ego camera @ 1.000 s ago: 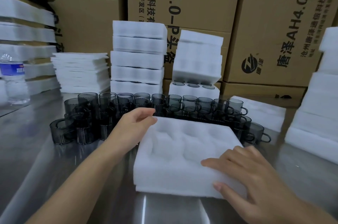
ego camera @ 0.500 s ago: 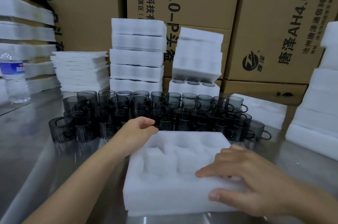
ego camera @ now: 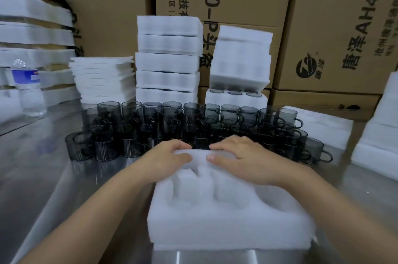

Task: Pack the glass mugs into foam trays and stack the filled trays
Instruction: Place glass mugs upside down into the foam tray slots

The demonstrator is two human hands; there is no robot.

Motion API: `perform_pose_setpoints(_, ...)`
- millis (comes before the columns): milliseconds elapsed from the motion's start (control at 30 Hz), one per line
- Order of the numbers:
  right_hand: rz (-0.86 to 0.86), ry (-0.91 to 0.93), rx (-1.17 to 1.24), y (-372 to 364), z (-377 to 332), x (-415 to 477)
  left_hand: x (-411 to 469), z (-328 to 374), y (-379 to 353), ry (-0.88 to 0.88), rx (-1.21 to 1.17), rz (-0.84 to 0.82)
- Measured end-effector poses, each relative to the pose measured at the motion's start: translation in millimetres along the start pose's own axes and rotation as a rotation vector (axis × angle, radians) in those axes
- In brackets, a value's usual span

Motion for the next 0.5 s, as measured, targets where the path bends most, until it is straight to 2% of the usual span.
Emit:
perform_pose_setpoints(100,-0.039,-0.008,0.033,-6.4,0.5,-0.6,0.0,0.1,-0.2,0.004,-0.017,-0.004)
perform_pose_setpoints(500,-0.007,0.026,0.033,-5.8,3.2,-1.4,-5.0,3.2,-2.4,0.026,-0.046,-0.015)
Point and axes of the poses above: each hand's wrist, its own x-axis towards the middle knuckle, its own y-axis out of the back of the hand, z = x × y, the point moved 3 cm from there along x, towards the middle knuckle, and after that the axes turned 1 degree about x, right-handed, at the moved point
